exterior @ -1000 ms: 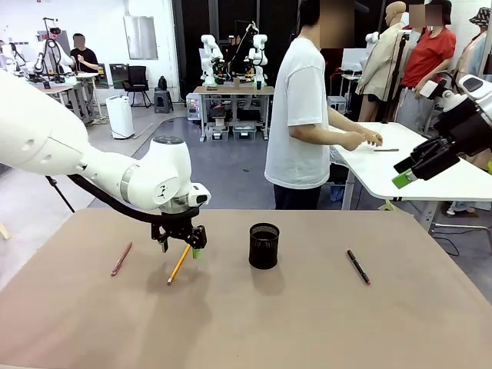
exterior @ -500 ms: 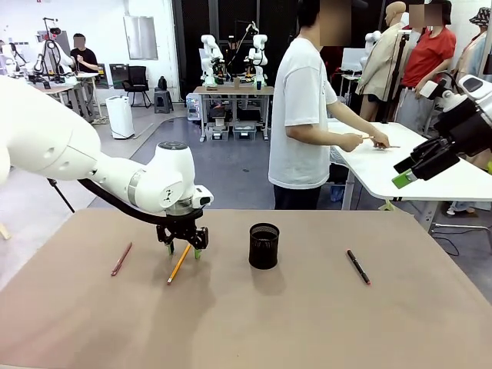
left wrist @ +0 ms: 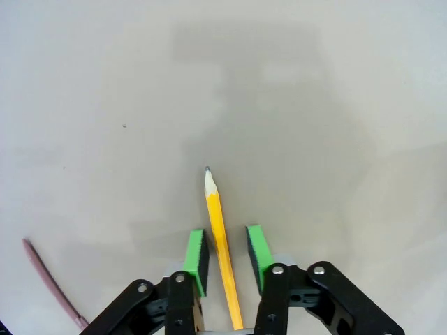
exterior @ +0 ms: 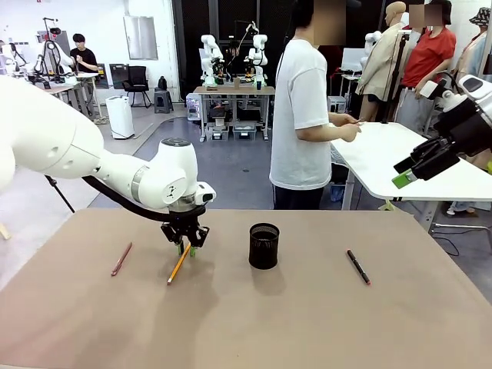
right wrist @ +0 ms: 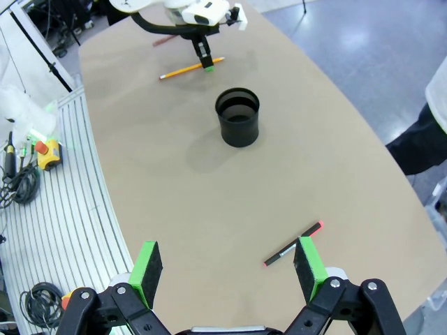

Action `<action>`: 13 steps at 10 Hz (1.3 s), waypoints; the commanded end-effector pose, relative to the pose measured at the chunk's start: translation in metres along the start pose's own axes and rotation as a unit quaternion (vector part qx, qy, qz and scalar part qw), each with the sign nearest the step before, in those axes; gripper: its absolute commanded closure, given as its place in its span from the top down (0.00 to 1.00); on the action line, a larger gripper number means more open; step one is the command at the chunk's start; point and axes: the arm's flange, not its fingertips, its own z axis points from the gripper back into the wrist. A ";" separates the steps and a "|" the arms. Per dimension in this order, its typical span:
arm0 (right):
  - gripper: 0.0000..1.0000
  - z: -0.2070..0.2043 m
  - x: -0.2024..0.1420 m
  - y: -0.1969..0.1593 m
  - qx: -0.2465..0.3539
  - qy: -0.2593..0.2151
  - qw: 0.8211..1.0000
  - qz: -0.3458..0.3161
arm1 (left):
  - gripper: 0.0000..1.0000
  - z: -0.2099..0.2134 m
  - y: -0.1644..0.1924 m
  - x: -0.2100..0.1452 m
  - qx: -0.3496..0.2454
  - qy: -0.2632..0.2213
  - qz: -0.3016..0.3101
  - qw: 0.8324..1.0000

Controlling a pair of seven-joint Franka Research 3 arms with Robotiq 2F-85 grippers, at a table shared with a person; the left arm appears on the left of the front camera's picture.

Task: Place the pens into the pen holder.
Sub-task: Pick up a writing instrument from the table and place it into the Pen holder.

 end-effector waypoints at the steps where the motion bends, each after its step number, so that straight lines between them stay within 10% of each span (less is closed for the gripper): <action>1: 1.00 0.000 0.001 0.000 0.001 -0.006 1.000 -0.004 | 0.00 -0.006 0.002 0.002 0.016 0.012 -0.010 1.000; 5: 1.00 0.000 0.001 0.000 0.001 -0.006 1.000 -0.004 | 0.00 0.007 0.000 0.001 0.003 0.012 -0.029 1.000; 9: 1.00 0.000 0.001 0.000 0.001 -0.006 1.000 -0.004 | 0.00 0.085 0.007 -0.003 -0.208 -0.067 -0.034 0.975; 11: 1.00 0.000 0.001 0.000 0.001 -0.006 1.000 -0.004 | 0.00 0.119 0.010 -0.015 -0.299 -0.152 -0.116 0.935; 13: 1.00 0.000 0.001 0.000 0.001 -0.006 1.000 -0.004 | 0.00 0.137 0.016 -0.025 -0.385 -0.285 -0.188 0.858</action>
